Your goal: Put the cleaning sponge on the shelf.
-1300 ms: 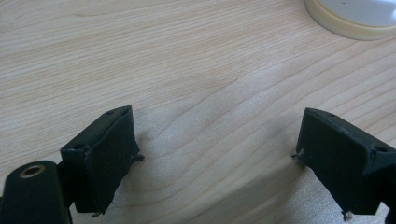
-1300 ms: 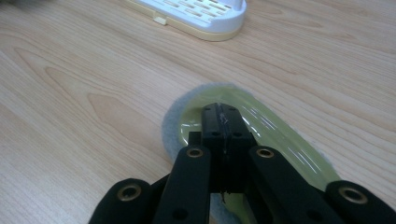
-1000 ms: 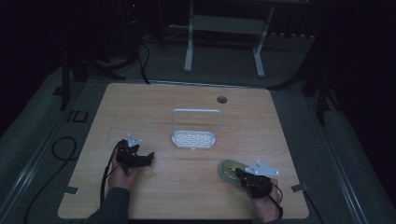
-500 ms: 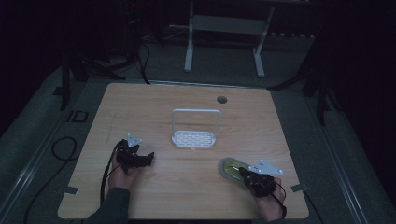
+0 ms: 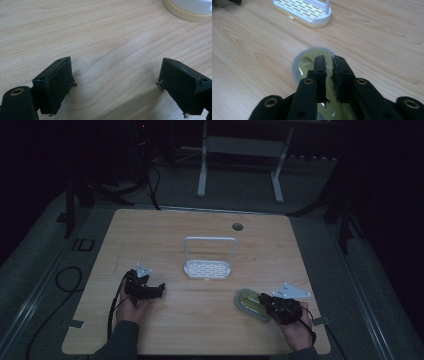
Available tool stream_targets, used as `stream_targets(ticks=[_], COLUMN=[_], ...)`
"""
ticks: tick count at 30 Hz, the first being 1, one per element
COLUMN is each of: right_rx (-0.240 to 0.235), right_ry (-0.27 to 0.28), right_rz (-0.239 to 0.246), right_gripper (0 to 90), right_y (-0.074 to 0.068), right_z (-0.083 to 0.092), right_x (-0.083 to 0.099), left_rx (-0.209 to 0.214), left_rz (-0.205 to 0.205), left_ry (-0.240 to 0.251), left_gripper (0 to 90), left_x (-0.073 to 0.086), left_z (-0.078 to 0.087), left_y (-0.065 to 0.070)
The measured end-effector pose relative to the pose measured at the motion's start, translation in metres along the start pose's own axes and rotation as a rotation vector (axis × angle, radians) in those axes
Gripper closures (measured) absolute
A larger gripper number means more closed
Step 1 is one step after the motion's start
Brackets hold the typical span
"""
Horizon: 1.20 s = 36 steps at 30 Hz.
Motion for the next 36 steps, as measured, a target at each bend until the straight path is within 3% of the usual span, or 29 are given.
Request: stream_targets(ticks=[11, 15, 22, 26, 36], right_rx=[-0.007, -0.010, -0.021, -0.058, -0.087], right_ry=[-0.058, -0.111, -0.152, -0.186, -0.258], right_rz=[0.040, 0.097, 0.137, 0.139, 0.194], right_gripper=[69.3, 65.2, 62.1, 59.0, 55.9], right_y=[0.009, 0.012, 0.014, 0.016, 0.018], right_z=[0.000, -0.002, -0.004, -0.006, -0.013], right_x=[-0.011, -0.018, -0.025, -0.029, -0.035], left_rx=[0.000, 0.000, 0.000, 0.000, 0.000], left_rz=[0.000, 0.000, 0.000, 0.000, 0.000], left_ry=[0.000, 0.000, 0.000, 0.000, 0.000], left_gripper=[12.0, 11.9, 11.9, 12.0, 11.9], left_x=[0.000, 0.000, 0.000, 0.000, 0.000], left_z=[0.000, 0.000, 0.000, 0.000, 0.000], left_y=[0.000, 0.000, 0.000, 0.000, 0.000])
Point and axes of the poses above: each handheld gripper's, and its own axes: z roughly backward along the jaws, x roughly out of its underside, y roughly to its right, the point moved 3 cm from there along -z, roughly forward along the jaws, and after that the axes turned 5 degrees about -z, right-handed, at the moved point
